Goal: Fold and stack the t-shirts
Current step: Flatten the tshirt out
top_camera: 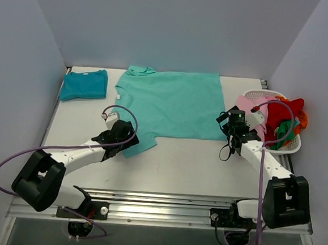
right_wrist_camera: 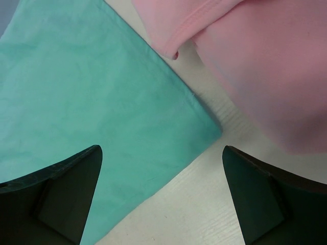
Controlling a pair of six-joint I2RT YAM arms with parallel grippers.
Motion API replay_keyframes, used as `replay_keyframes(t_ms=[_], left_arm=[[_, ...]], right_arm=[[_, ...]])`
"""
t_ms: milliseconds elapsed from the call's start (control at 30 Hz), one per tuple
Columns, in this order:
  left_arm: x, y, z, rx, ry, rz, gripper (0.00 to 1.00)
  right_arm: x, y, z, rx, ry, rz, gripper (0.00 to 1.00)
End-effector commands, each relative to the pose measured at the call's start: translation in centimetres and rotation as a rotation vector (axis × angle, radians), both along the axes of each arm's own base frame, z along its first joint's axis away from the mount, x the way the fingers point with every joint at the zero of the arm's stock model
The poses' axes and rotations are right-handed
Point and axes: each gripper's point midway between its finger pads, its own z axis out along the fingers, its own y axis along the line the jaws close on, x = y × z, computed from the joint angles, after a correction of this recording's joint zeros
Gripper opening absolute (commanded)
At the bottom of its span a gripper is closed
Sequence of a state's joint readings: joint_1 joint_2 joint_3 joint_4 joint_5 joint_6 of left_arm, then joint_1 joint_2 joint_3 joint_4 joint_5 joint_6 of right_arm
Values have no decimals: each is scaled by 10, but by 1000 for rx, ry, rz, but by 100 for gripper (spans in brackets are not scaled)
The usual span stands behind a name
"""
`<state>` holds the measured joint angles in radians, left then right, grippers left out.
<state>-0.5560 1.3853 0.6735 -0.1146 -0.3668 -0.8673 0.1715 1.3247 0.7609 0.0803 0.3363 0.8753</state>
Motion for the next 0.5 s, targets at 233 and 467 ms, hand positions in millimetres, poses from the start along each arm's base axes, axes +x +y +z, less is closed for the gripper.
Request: replay_keyframes(t_ms=[233,467], left_arm=[[-37,17,6,18,-13,93,94],[-35,10,-11,-14,-8,85,95]], right_arm=[[-20,-7,-11,-1,31,-38,100],[-14,7,-66,58,123,-16,98]])
